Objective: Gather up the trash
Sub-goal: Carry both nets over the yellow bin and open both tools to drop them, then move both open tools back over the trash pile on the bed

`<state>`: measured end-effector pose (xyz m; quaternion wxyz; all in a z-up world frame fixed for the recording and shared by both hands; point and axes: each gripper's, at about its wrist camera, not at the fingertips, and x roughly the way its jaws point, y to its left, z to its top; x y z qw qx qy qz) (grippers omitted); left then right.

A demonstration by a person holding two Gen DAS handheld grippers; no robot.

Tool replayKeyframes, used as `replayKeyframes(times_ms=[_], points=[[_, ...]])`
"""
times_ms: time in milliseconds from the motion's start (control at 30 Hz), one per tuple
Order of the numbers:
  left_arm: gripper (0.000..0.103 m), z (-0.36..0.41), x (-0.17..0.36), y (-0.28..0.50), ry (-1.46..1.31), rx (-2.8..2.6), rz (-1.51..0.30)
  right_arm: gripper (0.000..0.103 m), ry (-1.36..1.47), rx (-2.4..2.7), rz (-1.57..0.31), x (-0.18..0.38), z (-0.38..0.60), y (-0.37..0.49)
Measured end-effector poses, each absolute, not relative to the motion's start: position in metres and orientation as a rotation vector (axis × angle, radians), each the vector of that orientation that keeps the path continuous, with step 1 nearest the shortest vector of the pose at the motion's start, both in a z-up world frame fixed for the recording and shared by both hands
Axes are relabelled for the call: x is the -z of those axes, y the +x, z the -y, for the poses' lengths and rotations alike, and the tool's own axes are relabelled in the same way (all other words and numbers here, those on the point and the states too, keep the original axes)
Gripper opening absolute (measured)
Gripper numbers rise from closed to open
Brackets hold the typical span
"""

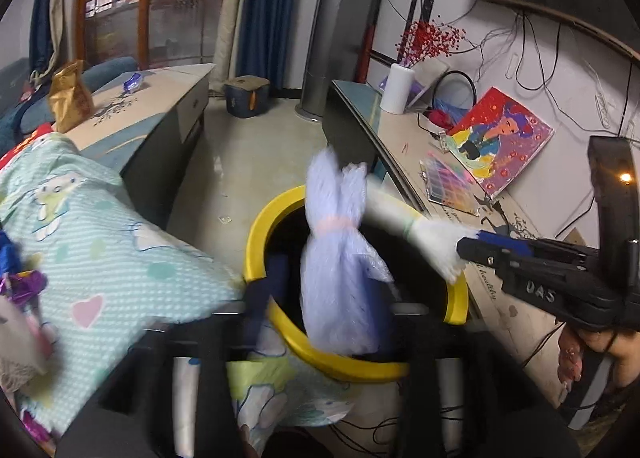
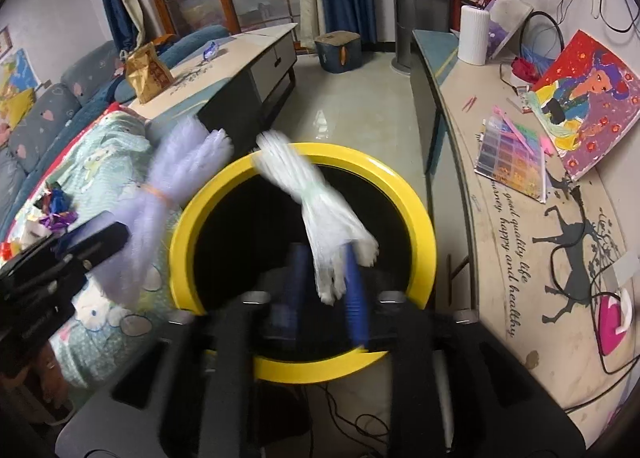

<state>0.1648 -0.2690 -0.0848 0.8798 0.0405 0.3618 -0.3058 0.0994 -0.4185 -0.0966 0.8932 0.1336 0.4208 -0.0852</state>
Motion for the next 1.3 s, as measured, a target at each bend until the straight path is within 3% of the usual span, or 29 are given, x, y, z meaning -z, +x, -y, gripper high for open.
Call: replayKeyframes(times_ms=[33, 133, 233, 333, 567, 1300], points=[[0.083, 0.270, 0.087, 0.166, 0.081, 0.640, -0.749, 0.034, 0.269, 0.181, -0.877, 0.098, 0.418, 0.099], [0.083, 0.267, 0.089, 0.164, 0.078, 0.634, -0.746, 0.037, 0.259, 0.179, -0.879, 0.099, 0.416, 0.099], [0.093, 0.254, 0.083, 0.159, 0.066, 0.599, -0.722, 0.044, 0.259, 0.170, -0.850, 0.096, 0.413, 0.097], [0.096, 0.232, 0.075, 0.155, 0.040, 0.547, -0.700, 0.048, 0.261, 0.142, -0.810, 0.089, 0.406, 0.095], [0.097, 0.182, 0.059, 0.143, -0.007, 0.424, -0.657, 0.058, 0.243, 0.057, -0.716, 0.067, 0.377, 0.091], [0.097, 0.068, 0.025, 0.112, -0.093, 0.170, -0.516, 0.060, 0.153, -0.189, -0.606, 0.028, 0.272, 0.078]])
